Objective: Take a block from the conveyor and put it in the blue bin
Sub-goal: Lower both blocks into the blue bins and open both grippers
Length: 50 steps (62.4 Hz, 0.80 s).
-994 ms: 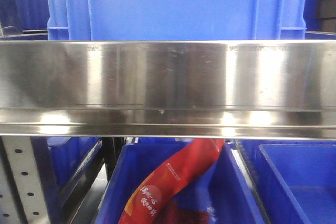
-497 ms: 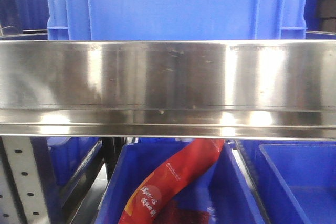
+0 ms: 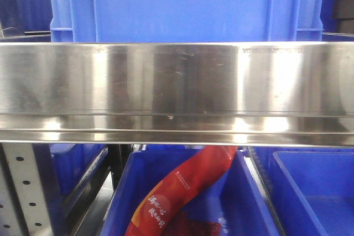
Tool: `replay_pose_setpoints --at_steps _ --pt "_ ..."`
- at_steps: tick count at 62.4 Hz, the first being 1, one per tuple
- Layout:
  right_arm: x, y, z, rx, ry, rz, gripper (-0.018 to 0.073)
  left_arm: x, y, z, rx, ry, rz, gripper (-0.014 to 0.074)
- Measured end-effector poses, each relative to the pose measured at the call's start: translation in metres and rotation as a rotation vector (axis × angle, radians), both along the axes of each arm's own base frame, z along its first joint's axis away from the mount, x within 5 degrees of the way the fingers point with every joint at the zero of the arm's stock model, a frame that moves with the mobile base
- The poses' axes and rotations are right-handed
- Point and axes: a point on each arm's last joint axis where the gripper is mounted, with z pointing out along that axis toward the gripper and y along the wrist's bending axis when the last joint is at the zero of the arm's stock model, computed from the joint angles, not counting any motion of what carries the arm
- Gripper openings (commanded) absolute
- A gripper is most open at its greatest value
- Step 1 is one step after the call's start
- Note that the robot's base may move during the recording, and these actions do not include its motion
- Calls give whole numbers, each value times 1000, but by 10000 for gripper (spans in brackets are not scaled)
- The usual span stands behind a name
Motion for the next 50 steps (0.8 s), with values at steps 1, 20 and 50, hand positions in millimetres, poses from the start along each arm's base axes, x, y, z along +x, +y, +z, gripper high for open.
replay_pose_setpoints --at_steps 1,20,50 --pt "3 2 0 -2 9 10 -162 3 -6 -1 11 6 -27 -111" --pt "45 61 26 -44 175 227 -148 69 -91 -10 -46 146 -229 -111" --pt "123 104 20 28 480 224 -141 109 -115 -37 -107 258 -211 -95"
